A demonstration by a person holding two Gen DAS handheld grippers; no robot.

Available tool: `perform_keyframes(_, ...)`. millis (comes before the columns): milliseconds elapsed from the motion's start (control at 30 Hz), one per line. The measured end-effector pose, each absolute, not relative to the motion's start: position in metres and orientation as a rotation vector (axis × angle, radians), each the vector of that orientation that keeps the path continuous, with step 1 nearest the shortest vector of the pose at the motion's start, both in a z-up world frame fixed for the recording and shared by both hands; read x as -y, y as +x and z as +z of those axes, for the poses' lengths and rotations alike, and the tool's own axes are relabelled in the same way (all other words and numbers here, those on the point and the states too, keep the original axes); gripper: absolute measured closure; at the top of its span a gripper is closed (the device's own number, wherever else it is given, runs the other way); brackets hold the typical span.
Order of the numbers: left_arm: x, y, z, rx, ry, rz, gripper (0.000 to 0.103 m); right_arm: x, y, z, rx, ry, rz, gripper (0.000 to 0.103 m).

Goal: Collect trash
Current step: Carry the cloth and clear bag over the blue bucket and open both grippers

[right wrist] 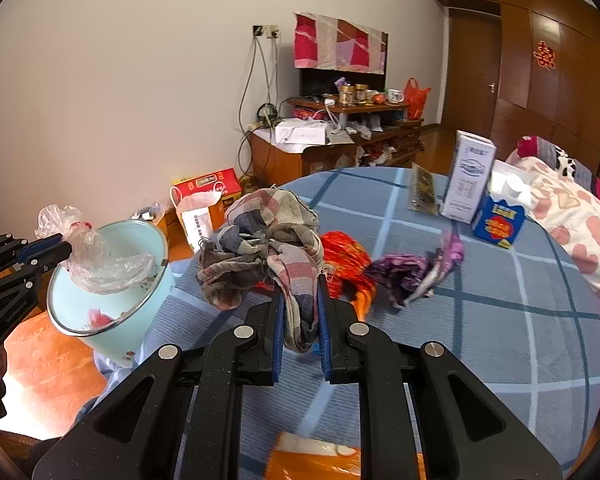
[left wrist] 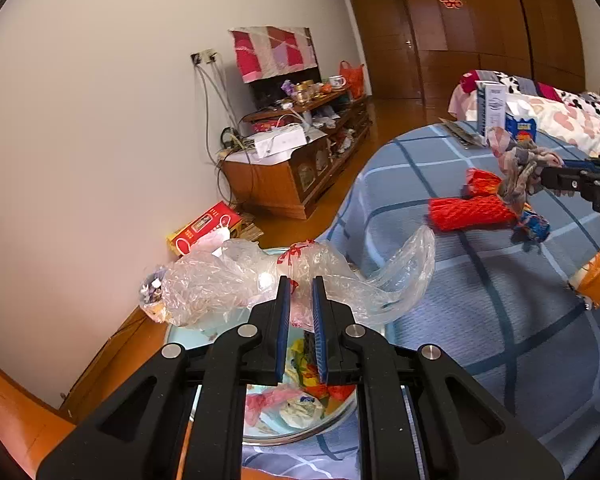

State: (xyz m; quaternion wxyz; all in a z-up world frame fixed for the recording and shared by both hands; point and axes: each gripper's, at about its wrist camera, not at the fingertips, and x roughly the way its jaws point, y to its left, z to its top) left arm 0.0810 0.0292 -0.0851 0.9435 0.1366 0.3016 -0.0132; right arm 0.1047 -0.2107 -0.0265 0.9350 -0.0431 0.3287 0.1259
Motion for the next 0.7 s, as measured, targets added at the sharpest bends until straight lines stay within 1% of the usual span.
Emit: perform_keyframes(700,-0.079,0.089,-0.088,-0.63,0.242,0.079,0.092,0.155,0.13,-0.037,-0.69,-0.147,0.342,0.088)
